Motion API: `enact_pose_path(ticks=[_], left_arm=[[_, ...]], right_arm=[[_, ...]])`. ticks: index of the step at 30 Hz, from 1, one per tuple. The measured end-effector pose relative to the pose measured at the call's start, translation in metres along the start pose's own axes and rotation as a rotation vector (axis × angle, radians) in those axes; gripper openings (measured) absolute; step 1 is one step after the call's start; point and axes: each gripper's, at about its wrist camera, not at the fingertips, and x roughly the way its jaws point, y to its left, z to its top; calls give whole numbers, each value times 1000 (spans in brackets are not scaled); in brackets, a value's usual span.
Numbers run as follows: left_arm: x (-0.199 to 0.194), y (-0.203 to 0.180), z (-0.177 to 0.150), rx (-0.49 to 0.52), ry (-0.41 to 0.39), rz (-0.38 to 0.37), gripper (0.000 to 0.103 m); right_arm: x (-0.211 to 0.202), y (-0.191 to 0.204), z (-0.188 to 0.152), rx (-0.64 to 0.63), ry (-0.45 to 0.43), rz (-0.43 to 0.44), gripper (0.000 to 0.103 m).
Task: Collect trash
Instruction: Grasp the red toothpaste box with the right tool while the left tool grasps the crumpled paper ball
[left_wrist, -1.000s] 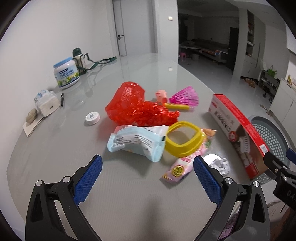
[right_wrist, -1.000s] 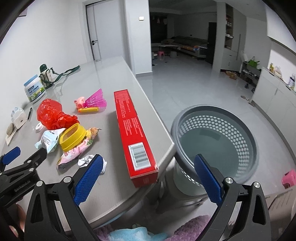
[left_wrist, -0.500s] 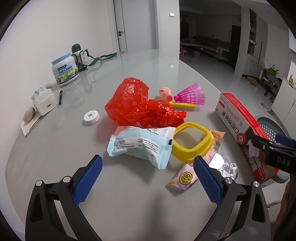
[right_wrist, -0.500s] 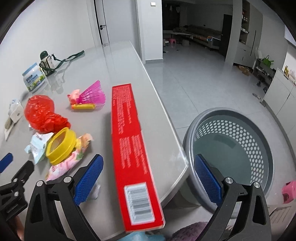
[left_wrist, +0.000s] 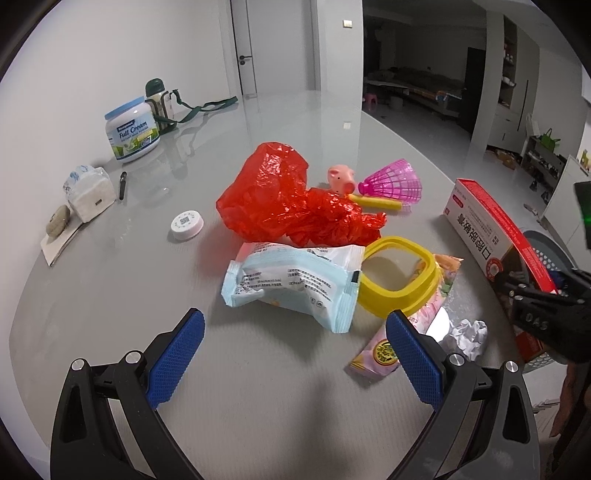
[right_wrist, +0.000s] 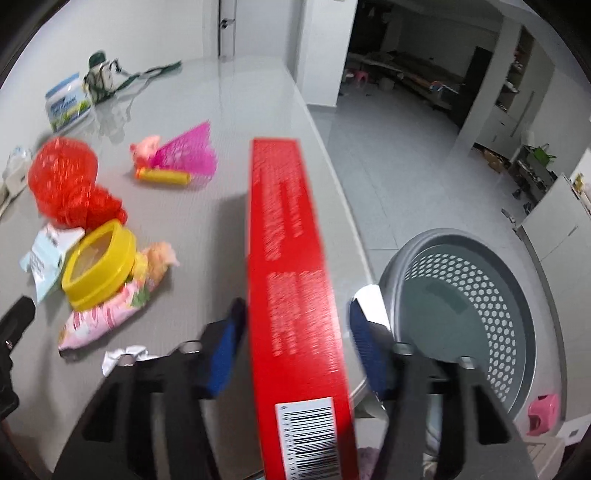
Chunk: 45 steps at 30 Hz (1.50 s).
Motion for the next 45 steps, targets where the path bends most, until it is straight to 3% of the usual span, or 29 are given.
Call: enact_pose_path(ticks=[3, 18, 37, 45], left_arm=[[-1, -2, -1, 8, -3, -18, 97], [-6, -51, -15, 61, 23, -203, 97], [8, -113, -29, 80, 73, -174, 96], [17, -132, -29, 117, 85, -165, 71]], right_arm=[[-3, 2, -2, -3, -13, 14, 35], [-52, -37, -38, 158, -102, 40, 35], [-81, -87, -102, 290, -149, 57, 35], [-76, -102, -109, 328, -141, 67, 35]])
